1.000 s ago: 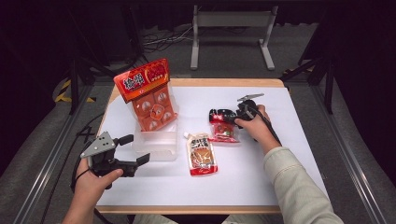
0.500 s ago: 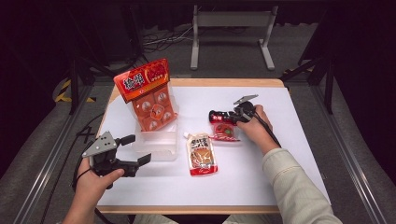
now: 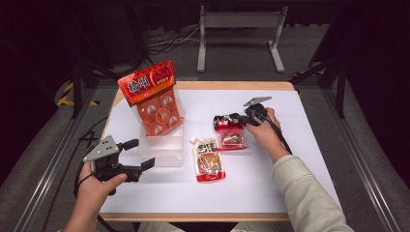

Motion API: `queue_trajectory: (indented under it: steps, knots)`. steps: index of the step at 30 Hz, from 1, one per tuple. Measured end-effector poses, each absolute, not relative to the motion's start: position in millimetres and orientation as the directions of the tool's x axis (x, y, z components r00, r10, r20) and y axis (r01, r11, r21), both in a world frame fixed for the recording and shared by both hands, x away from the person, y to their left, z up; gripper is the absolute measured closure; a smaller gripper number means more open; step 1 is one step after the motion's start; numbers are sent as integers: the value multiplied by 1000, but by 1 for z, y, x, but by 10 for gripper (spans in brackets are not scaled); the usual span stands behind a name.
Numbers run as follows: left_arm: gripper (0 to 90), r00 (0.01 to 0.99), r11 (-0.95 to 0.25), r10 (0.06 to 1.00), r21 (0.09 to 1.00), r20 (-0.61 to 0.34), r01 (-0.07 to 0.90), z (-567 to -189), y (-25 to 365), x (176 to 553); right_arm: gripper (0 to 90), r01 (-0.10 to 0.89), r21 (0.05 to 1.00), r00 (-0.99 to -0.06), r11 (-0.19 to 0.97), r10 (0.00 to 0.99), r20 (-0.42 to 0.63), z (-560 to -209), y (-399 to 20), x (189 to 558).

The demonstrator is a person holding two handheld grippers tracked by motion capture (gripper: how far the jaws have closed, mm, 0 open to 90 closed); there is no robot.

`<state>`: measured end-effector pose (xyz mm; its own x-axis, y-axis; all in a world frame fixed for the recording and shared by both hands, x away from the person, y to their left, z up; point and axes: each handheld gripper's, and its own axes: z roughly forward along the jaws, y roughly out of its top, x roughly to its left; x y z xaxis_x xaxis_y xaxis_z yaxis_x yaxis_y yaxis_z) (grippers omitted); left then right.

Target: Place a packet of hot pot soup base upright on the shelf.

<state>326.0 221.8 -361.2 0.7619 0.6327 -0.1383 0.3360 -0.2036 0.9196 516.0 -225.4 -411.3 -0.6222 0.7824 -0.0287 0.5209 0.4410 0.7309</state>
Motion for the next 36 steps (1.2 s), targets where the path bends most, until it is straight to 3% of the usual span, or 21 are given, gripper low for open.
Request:
queue_trajectory:
  steps: [18, 36]
  knots:
    - [106, 771, -191, 618, 923, -152, 335, -359, 218, 329, 900, 407, 864, -695, 296, 714, 82, -346, -241, 474]
    - [102, 816, -130, 546, 942, -192, 308, -359, 208, 335, 900, 212, 952, -813, 223, 581, 45, -299, -239, 433]
